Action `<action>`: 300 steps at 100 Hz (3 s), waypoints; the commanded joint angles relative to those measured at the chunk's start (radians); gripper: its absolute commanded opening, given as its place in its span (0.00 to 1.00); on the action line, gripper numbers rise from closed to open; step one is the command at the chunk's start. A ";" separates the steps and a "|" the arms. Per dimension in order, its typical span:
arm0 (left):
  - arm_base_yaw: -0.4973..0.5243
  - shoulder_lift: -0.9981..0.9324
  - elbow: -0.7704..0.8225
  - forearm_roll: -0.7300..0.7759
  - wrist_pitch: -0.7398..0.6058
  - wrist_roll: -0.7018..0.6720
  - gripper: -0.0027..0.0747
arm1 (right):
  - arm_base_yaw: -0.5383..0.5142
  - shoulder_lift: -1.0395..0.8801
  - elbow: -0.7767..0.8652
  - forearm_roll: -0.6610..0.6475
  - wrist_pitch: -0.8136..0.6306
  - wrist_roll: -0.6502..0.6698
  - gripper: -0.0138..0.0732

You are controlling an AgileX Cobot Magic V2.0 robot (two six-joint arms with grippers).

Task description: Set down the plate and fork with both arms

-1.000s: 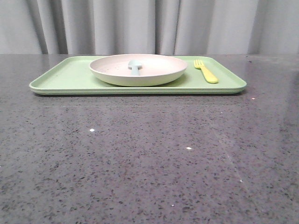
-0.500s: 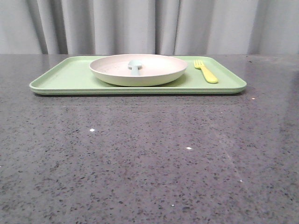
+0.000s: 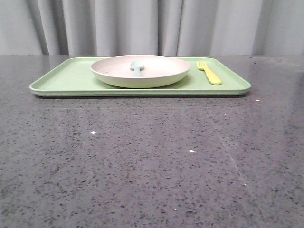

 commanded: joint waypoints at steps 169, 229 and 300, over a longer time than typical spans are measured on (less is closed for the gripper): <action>0.173 -0.261 0.345 0.002 -0.310 0.108 0.01 | -0.002 0.006 -0.023 -0.028 -0.079 0.000 0.20; 0.173 -0.261 0.345 0.002 -0.310 0.108 0.01 | -0.166 -0.037 0.183 0.096 -0.390 -0.122 0.20; 0.173 -0.261 0.345 0.002 -0.310 0.108 0.01 | -0.317 -0.393 0.629 0.222 -0.620 -0.273 0.20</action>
